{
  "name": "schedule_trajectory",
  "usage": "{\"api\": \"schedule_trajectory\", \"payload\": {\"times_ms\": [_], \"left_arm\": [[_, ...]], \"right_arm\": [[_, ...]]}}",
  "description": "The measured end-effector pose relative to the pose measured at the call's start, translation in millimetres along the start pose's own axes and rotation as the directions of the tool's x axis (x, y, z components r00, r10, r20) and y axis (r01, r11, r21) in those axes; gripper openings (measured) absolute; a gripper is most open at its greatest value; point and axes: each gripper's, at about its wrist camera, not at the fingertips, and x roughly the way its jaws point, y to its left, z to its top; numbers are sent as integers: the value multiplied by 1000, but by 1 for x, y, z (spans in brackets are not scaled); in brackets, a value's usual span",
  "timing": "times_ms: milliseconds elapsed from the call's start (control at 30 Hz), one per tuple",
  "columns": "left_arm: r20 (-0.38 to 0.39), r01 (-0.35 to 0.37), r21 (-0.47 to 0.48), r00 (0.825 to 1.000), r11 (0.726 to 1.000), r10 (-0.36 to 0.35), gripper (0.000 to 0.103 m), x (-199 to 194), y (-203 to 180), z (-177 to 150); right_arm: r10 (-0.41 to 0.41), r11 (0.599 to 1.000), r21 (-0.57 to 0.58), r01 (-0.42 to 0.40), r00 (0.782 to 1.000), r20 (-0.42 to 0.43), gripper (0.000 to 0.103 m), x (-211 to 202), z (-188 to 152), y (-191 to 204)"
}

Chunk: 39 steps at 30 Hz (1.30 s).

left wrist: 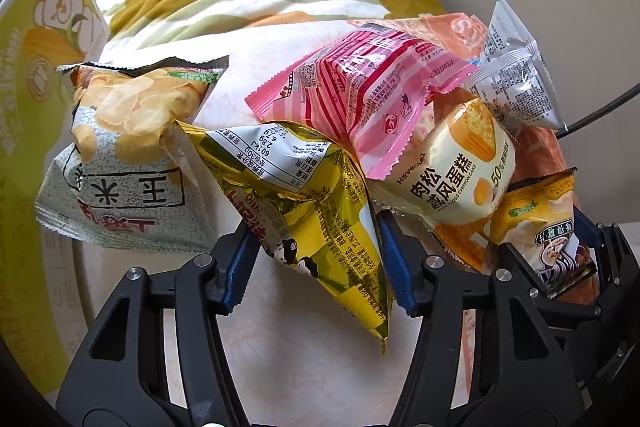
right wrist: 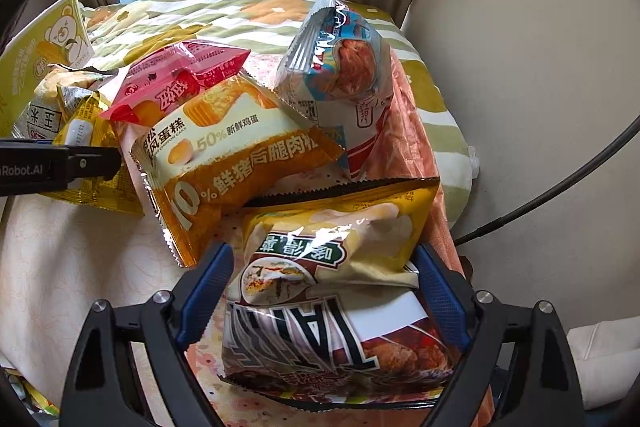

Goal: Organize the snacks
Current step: 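Carry the gold foil bag into the box with left tool while right tool carries the chip bags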

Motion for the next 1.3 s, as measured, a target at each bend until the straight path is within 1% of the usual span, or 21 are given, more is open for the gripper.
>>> {"api": "schedule_trajectory", "payload": {"times_ms": [67, 233, 400, 500, 700, 767, 933, 1033, 1167, 1300], "left_arm": [[0, -2, 3, 1000, 1000, 2, 52, -3, -1, -4], [-3, -14, 9, 1000, 1000, 14, 52, -9, -4, -14], [2, -22, 14, 1000, 1000, 22, 52, -15, -7, -20], [10, -27, 18, 1000, 999, 27, 51, -21, -10, -23], [34, -38, 16, 999, 999, 37, 51, -40, -17, -31], [44, -32, 8, 999, 999, 31, 51, -50, -20, -34], [103, -27, 13, 994, 1000, 26, 50, -80, -29, -41], [145, -15, 11, 989, 1000, 13, 50, -101, -35, -46], [198, -5, 7, 980, 1000, 4, 50, -129, -39, -46], [250, 3, -23, 968, 1000, 3, 49, -164, -34, -43]], "right_arm": [[10, 1000, 5, -10, 1000, -6, 88, 2, 0, 0], [17, 1000, 8, -17, 1000, -12, 83, 1, -2, -1], [35, 999, 6, -35, 999, -16, 68, -5, -7, -1], [58, 998, 22, -57, 998, -14, 63, -11, -11, -5], [74, 997, 34, -74, 997, 14, 63, -31, -19, -10], [76, 997, 33, -77, 997, 27, 63, -41, -21, -13], [84, 996, 25, -87, 992, 89, 63, -72, -21, -17], [93, 995, 12, -96, 987, 127, 63, -93, -18, -19], [126, 991, 14, -130, 978, 168, 63, -118, -7, -22], [165, 986, -5, -168, 965, 204, 63, -138, 4, -21]]}}
